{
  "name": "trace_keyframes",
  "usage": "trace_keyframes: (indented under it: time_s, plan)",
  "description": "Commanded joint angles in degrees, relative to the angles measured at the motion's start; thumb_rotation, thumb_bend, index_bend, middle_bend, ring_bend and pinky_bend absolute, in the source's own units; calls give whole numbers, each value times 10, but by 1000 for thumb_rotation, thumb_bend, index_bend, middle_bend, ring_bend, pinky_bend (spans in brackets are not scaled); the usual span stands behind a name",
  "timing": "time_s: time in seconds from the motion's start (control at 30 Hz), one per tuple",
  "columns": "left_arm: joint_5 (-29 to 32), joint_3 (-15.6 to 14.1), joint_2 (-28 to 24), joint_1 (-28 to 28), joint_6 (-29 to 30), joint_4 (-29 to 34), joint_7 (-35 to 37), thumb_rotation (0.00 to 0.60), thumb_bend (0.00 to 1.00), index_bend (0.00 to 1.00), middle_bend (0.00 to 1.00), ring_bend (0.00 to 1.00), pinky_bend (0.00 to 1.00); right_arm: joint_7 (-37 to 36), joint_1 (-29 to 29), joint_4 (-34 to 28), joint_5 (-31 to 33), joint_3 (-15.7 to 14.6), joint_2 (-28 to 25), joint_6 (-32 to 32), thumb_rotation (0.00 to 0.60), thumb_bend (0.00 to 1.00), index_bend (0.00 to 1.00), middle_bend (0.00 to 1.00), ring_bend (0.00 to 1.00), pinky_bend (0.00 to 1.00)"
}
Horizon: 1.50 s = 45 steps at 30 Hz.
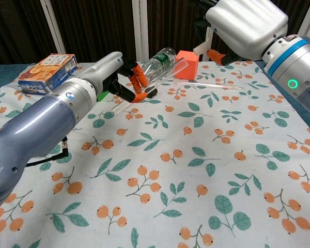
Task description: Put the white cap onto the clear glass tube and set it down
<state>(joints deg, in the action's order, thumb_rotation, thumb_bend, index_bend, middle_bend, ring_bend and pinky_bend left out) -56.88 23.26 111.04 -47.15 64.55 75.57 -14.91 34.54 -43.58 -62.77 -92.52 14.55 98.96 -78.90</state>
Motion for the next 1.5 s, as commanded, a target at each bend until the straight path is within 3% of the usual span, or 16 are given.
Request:
trace_keyframes:
  time_s: [0.03,1.5]
  plan:
    - [0,0,0,-1,1,1,-2,600,679,559,560,88,0,1,0,1,2,-2,4,-2,600,455,595,167,0,0]
    - [12,5,19,-5,6,2,-6,600,679,559,563,94,0,0,6,-4,12,-17,12,-8,600,456,595,167,0,0]
